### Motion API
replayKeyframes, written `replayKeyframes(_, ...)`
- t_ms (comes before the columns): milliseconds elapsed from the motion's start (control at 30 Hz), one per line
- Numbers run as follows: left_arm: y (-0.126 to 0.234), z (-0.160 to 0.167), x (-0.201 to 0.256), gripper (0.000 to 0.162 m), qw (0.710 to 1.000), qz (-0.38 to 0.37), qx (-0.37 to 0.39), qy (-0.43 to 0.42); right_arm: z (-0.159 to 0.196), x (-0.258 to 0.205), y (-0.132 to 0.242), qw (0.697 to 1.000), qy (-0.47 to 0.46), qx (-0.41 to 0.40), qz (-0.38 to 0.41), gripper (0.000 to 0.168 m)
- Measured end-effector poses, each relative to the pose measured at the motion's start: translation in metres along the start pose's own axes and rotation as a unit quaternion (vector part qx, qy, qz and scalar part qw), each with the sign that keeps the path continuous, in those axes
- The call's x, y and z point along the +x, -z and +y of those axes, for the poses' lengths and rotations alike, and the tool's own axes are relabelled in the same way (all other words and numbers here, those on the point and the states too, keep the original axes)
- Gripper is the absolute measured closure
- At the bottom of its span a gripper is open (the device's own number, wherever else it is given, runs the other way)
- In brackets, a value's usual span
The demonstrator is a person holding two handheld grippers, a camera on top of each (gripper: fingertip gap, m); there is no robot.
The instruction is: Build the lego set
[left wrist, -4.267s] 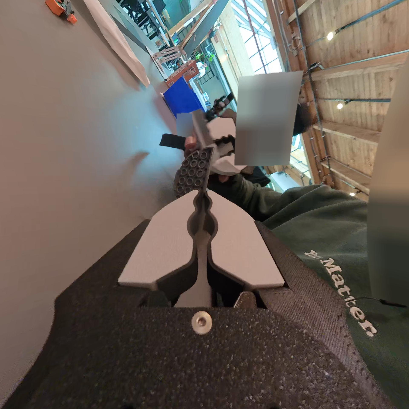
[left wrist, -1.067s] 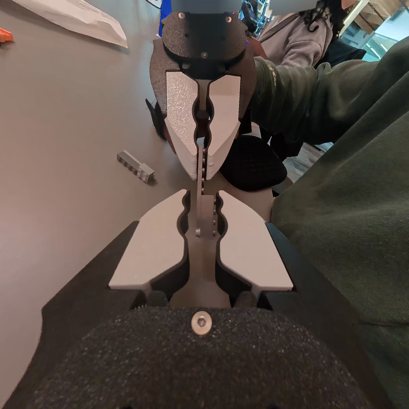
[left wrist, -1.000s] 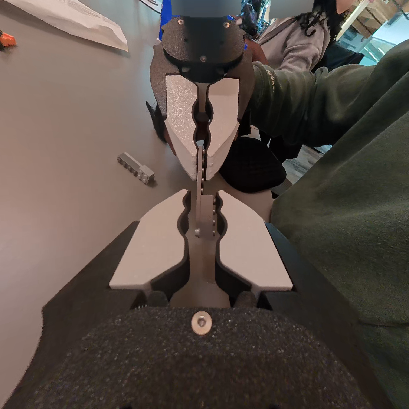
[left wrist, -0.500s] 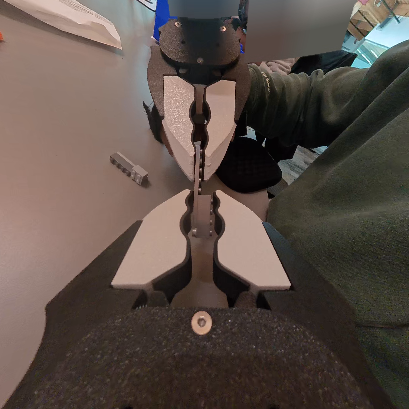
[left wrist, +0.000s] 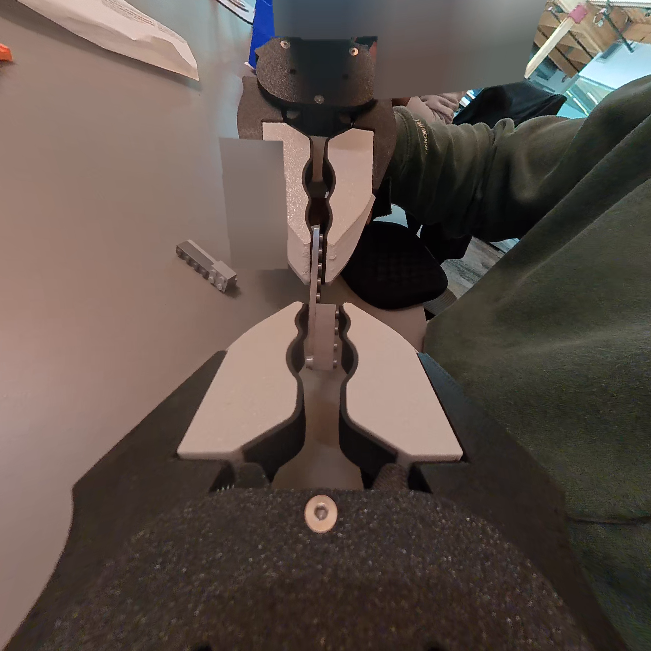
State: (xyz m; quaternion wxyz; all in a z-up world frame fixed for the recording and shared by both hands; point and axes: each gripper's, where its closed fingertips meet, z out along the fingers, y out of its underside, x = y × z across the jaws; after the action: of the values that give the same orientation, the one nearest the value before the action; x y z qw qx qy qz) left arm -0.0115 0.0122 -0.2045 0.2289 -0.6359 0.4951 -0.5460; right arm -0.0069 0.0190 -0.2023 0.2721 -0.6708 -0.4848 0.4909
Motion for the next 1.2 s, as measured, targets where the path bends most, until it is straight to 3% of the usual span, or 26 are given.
replayKeyframes(267,0.000,-0.001,0.001,0.147,1.000,0.011,0.002,0.014,-0.001,0.000,0.001,1.000,-0.002,-0.007,-0.004,0.164)
replayKeyframes(333,0.002,-0.001,-0.001,0.147,1.000,0.010,0.001,0.022,-0.004,0.006,0.010,1.000,0.014,-0.013,0.020,0.152)
replayKeyframes(400,0.006,0.000,-0.004,0.147,0.999,0.006,0.003,0.032,0.003,0.023,0.028,0.994,0.054,-0.051,0.078,0.147)
replayKeyframes(533,0.011,0.003,-0.015,0.147,0.998,-0.002,0.001,0.068,0.034,0.059,0.054,0.955,0.163,-0.178,0.175,0.143)
replayKeyframes(700,0.010,0.007,-0.027,0.147,0.993,-0.008,-0.005,0.114,0.064,0.083,0.056,0.899,0.261,-0.310,0.169,0.141)
replayKeyframes(867,0.009,0.012,-0.034,0.147,0.990,-0.019,-0.016,0.137,0.058,0.090,0.042,0.883,0.313,-0.329,0.123,0.138)
replayKeyframes(1000,0.009,0.014,-0.038,0.147,0.989,-0.021,-0.013,0.147,0.061,0.086,0.036,0.884,0.302,-0.351,0.069,0.133)
replayKeyframes(1100,0.008,0.014,-0.040,0.147,0.988,-0.021,-0.013,0.150,0.066,0.083,0.032,0.886,0.293,-0.356,0.052,0.149)
replayKeyframes(1200,0.009,0.014,-0.042,0.147,0.988,-0.024,-0.011,0.152,0.063,0.077,0.025,0.897,0.285,-0.333,0.057,0.152)
